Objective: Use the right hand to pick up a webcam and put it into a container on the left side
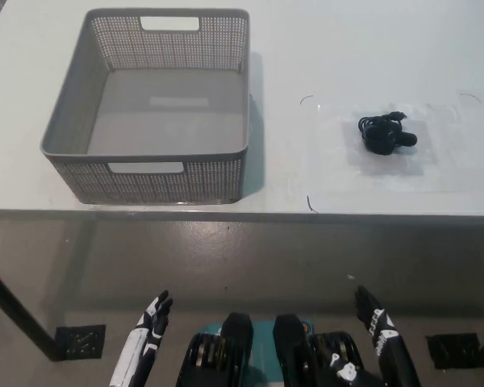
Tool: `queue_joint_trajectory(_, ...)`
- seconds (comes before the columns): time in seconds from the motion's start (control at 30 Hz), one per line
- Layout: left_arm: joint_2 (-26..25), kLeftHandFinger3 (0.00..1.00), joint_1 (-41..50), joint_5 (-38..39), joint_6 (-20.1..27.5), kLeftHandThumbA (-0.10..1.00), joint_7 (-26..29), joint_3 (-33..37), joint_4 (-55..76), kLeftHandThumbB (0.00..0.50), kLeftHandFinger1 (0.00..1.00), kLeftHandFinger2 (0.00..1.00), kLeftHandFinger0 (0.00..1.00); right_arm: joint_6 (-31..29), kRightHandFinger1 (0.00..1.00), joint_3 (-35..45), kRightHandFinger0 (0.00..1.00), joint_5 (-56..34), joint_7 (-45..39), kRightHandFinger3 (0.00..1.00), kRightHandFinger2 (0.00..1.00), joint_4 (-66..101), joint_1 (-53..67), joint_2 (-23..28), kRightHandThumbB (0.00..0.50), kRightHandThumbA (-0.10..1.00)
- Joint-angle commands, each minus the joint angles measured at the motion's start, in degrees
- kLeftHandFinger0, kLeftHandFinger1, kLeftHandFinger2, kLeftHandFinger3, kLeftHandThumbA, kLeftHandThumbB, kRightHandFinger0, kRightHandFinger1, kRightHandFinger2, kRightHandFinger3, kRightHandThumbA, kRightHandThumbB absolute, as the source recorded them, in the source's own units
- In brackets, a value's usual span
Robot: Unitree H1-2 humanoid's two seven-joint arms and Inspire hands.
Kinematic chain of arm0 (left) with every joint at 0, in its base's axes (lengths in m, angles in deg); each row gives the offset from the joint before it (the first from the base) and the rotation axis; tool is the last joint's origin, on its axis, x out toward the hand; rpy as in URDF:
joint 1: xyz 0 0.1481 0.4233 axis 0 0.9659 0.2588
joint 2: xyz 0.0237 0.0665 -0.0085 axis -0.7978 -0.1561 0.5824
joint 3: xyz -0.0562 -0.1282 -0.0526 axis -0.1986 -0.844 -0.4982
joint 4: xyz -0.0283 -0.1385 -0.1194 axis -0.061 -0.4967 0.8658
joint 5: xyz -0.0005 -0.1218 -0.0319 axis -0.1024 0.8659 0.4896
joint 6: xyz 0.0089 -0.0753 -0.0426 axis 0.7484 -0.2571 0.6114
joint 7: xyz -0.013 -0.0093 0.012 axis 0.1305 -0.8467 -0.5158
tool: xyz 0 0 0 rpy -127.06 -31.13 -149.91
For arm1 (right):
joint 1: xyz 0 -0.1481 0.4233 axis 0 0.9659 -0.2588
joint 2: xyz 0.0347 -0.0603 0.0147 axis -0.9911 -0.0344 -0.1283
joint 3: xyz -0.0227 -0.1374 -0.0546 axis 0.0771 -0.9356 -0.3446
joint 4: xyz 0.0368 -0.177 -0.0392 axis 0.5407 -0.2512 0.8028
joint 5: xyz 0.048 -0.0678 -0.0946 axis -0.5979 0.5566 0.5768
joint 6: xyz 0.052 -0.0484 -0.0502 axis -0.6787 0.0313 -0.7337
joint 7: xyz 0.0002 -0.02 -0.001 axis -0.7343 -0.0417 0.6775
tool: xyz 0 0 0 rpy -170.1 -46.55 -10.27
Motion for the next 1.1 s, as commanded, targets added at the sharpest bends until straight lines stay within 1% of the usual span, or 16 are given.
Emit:
queue_joint_trajectory(0.0,-1.12,1.0,0.67,0.68,3.26,1.0,0.18,0.52,4.1,0.5,1.0,1.0,1.0,-4.7,1.0,0.12,1.0,1.06,0.72,1.0,1.0,5.77,1.05,0.64,0.218,0.85)
queue_joint_trajectory(0.07,-1.32,1.0,1.36,1.27,3.26,1.0,-0.6,0.77,5.58,0.5,1.0,1.0,1.0,-4.7,1.0,0.29,1.0,1.24,1.08,1.0,1.0,9.2,2.09,1.15,0.22,0.85)
queue_joint_trajectory(0.17,-1.63,1.0,1.35,0.98,3.26,1.0,-0.22,0.95,5.52,0.5,1.0,1.0,1.0,-4.7,1.0,0.45,1.0,1.01,2.13,1.0,1.0,14.84,3.13,1.1,0.191,0.76)
queue_joint_trajectory(0.23,-1.5,1.0,1.42,0.73,3.26,1.0,0.02,0.84,5.61,0.5,1.0,1.0,1.0,-4.7,1.0,0.44,1.0,1.83,2.53,1.0,1.0,17.43,3.39,1.58,0.178,0.78)
queue_joint_trajectory(0.27,-1.44,1.0,1.4,0.73,3.26,1.0,-0.19,0.71,5.46,0.5,1.0,1.0,1.0,-4.7,1.0,1.04,1.0,3.51,3.82,1.0,1.0,20.44,3.11,1.46,0.202,0.81)
queue_joint_trajectory(0.33,-1.38,1.0,1.33,1.23,3.26,1.0,-0.69,0.69,5.32,0.499,1.0,1.0,1.0,-4.7,1.0,1.84,1.0,3.86,3.15,1.0,1.0,23.12,2.89,1.27,0.216,0.88)
queue_joint_trajectory(0.37,-1.36,1.0,1.19,1.27,3.26,1.0,-0.53,0.81,5.09,0.5,1.0,1.0,1.0,-4.7,1.0,2.98,1.0,5.84,3.0,1.0,1.0,25.79,1.65,2.0,0.18,0.84)
queue_joint_trajectory(0.43,-1.42,1.0,1.12,1.37,3.26,1.0,-0.57,0.84,4.95,0.5,1.0,1.0,1.0,-3.41,1.0,4.19,1.0,7.03,2.62,1.0,1.0,27.95,0.14,2.41,0.212,0.83)
queue_joint_trajectory(0.47,-1.55,1.0,1.03,1.54,3.26,1.0,-0.61,0.94,4.87,0.499,1.0,1.0,1.0,-0.86,1.0,4.8,1.0,7.95,2.14,1.0,1.0,29.75,-0.84,2.9,0.259,0.86)
queue_joint_trajectory(0.57,-1.53,1.0,1.51,1.49,3.26,1.0,-0.45,1.11,4.69,0.5,1.0,1.0,1.0,3.13,1.0,6.79,1.0,11.07,0.57,1.0,1.0,33.06,-3.88,5.63,0.296,0.85)
queue_joint_trajectory(0.6,-1.47,1.0,1.69,1.71,3.26,1.0,-0.56,1.2,4.56,0.5,1.0,1.0,1.0,6.38,1.0,8.03,1.0,13.77,-0.09,1.0,1.0,34.92,-5.24,6.74,0.347,0.85)
queue_joint_trajectory(0.63,-1.37,1.0,1.78,1.83,3.26,1.0,-0.69,1.22,4.45,0.5,1.0,1.0,1.0,8.02,1.0,8.84,1.0,15.2,-0.29,1.0,1.0,35.73,-6.27,7.45,0.353,0.84)
queue_joint_trajectory(0.77,-1.3,1.0,1.58,1.85,3.26,1.0,-0.47,1.45,3.98,0.5,1.0,1.0,1.0,15.89,1.0,11.12,1.0,21.78,-2.72,1.0,1.0,37.68,-12.75,11.02,0.435,0.88)
queue_joint_trajectory(0.9,-1.12,1.0,2.98,3.18,3.26,1.0,-1.25,1.31,4.0,0.5,1.0,1.0,1.0,21.03,1.0,11.33,1.0,22.51,-5.0,1.0,1.0,36.82,-19.06,14.16,0.459,0.82)
queue_joint_trajectory(0.97,-1.39,1.0,3.03,2.55,3.26,1.0,-0.85,1.65,3.97,0.5,1.0,1.0,1.0,23.24,1.0,11.17,1.0,23.16,-6.38,1.0,1.0,35.26,-22.9,16.1,0.437,0.86)
queue_joint_trajectory(1.07,-1.62,1.0,4.03,2.06,3.26,1.0,-0.55,2.19,3.81,0.5,1.0,1.0,1.0,26.51,1.0,10.2,1.0,27.32,-7.64,1.0,1.0,32.01,-28.96,18.63,0.409,0.85)
